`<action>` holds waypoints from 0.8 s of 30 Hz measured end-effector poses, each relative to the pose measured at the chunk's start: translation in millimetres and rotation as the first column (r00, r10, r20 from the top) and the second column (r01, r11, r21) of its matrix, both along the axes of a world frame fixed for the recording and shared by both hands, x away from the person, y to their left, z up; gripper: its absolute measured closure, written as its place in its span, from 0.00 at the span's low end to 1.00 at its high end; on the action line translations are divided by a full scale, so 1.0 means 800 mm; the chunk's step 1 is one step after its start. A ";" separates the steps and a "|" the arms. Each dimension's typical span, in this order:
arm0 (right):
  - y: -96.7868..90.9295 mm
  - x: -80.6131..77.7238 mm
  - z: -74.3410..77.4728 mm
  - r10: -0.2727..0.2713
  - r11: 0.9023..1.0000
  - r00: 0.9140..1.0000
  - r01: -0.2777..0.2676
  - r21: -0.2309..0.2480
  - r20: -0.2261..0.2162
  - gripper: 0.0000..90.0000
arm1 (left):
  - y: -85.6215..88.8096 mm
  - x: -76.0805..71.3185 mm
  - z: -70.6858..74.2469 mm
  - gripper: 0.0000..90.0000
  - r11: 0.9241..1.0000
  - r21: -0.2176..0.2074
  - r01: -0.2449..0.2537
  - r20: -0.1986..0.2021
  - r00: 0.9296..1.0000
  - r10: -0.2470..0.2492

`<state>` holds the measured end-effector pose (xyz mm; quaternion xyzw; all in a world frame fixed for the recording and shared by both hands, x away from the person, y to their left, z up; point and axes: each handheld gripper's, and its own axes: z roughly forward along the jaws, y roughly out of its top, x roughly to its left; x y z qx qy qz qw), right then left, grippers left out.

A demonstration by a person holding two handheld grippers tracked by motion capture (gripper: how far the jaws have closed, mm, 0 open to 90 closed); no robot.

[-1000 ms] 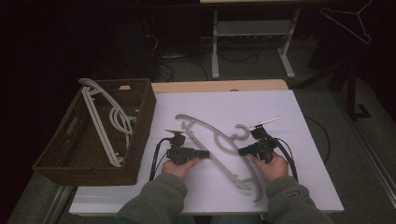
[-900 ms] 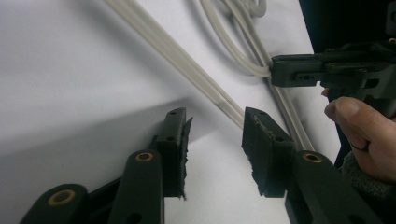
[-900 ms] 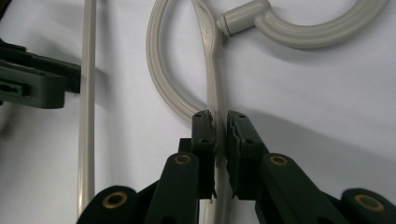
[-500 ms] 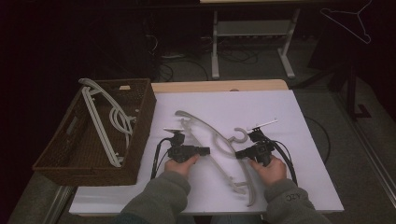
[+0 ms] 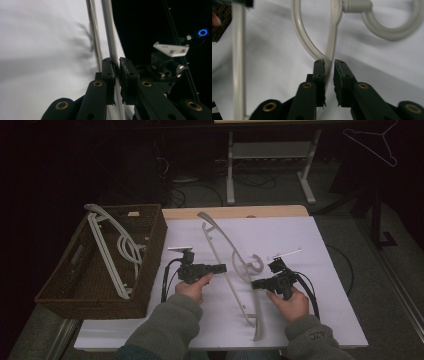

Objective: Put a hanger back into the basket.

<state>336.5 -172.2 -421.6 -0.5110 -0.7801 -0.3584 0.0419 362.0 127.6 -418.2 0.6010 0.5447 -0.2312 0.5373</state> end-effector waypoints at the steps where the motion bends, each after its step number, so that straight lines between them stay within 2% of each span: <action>1: 0.000 0.000 0.000 0.000 1.000 1.000 0.000 0.000 0.000 0.83 | 0.001 0.001 0.003 0.93 1.000 -0.007 0.000 0.002 1.000 0.000; 5: -0.010 -0.004 0.006 -0.023 0.999 1.000 0.022 0.027 0.016 0.76 | 0.011 0.004 0.023 0.95 1.000 -0.024 -0.003 0.035 0.999 0.003; 10: -0.026 -0.007 0.010 -0.042 0.999 0.998 0.040 0.036 0.046 0.71 | 0.022 0.005 0.050 0.95 1.000 0.001 0.004 0.083 0.997 -0.004; 12: -0.027 -0.008 0.010 -0.054 0.998 0.998 0.052 0.042 0.044 0.70 | 0.028 0.006 0.059 0.95 1.000 0.006 0.002 0.095 0.996 -0.003; 18: -0.045 -0.013 0.013 -0.068 0.997 0.995 0.065 0.046 0.069 0.63 | 0.051 0.008 0.094 0.95 0.997 0.069 -0.020 0.132 0.991 0.011; 21: -0.048 -0.014 0.014 -0.079 0.996 0.995 0.075 0.057 0.068 0.60 | 0.064 0.010 0.112 0.95 0.995 0.096 -0.028 0.153 0.988 0.013; 24: -0.053 -0.015 0.015 -0.081 0.995 0.993 0.077 0.058 0.089 0.54 | 0.077 0.011 0.128 0.95 0.992 0.116 -0.038 0.168 0.986 0.018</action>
